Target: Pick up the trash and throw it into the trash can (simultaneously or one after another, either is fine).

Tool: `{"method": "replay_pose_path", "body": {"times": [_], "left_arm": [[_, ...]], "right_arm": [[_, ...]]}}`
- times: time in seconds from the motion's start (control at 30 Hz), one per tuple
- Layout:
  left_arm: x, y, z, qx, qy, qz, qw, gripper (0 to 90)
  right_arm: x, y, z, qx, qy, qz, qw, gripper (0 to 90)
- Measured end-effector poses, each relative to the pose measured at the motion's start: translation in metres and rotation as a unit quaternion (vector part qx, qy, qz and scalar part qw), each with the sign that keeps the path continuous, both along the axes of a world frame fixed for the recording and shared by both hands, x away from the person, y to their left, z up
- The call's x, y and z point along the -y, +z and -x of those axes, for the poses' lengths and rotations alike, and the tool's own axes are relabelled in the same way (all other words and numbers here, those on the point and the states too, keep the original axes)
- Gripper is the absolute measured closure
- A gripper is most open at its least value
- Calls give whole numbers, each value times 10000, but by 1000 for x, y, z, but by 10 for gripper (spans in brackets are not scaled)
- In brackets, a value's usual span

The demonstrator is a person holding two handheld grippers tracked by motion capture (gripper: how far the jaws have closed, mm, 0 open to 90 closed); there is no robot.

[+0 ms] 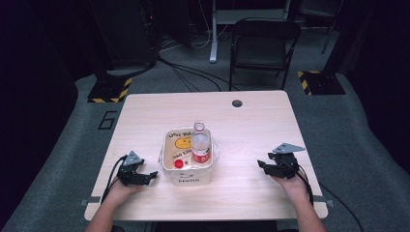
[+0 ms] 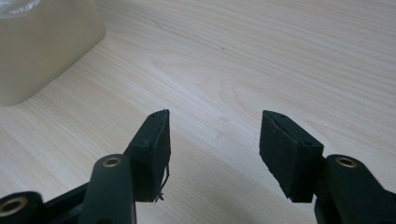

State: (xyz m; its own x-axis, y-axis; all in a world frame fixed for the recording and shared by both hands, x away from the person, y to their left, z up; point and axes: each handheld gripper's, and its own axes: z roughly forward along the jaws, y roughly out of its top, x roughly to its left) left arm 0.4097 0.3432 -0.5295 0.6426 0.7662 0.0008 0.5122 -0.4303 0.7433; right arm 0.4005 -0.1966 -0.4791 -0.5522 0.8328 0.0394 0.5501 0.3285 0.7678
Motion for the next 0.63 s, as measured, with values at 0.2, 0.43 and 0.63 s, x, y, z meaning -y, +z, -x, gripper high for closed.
{"method": "replay_pose_path", "body": {"times": [0.2, 0.43, 0.63], "left_arm": [[5, 0, -4, -32, 78, 32, 10000, 146], [8, 1, -10, -20, 147, 5, 9999, 148], [8, 1, -11, -47, 156, 19, 9999, 148]], "right_arm": [[7, -10, 1, -70, 35, 84, 9999, 423], [14, -26, 3, -397, 142, -501, 9979, 426], [5, -30, 3, -310, 265, -369, 9985, 414]]}}
